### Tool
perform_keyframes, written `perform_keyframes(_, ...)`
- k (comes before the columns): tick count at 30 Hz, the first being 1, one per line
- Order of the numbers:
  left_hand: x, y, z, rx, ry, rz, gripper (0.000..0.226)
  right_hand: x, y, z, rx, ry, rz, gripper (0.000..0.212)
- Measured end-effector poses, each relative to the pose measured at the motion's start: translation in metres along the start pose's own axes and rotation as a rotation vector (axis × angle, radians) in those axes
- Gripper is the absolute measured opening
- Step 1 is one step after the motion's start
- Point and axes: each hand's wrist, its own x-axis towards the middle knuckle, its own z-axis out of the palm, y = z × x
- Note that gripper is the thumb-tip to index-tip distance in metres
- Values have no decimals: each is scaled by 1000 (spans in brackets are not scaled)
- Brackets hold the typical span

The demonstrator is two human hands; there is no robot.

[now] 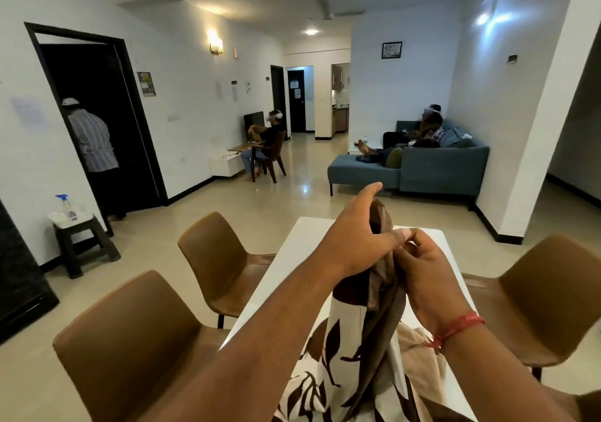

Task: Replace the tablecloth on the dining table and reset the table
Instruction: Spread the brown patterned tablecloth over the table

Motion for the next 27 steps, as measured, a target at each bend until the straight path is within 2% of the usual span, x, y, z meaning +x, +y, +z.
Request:
perform_keyframes(4,6,-3,5,329,-6,87,75,3,-6,-2,-214,-43,-127,21)
perform_keyframes(6,9,-3,4,472,-79,146,69,3,-6,-5,-261,-60,-146,27)
perform_keyframes(8,14,-1,2,513,-175,165,53,3,-7,-6,-258,-69,-151,33)
perform_keyframes(10,18,3,-2,539,-253,114,36,3,-5,-7,-264,-68,-163,31)
perform_keyframes(13,21,8,-5,620,-313,42,42,7,3,-10,-261,-14,-190,19)
perform_keyframes(18,18,7,-6,655,-130,133,23,12,11,-15,-391,-47,-183,9)
perform_keyframes(22,15,3,-12,484,112,173,30,12,20,-28,-762,-130,-168,10)
perform_keyframes(27,14,0,-19,235,296,117,27,14,39,-51,-987,-41,-116,17)
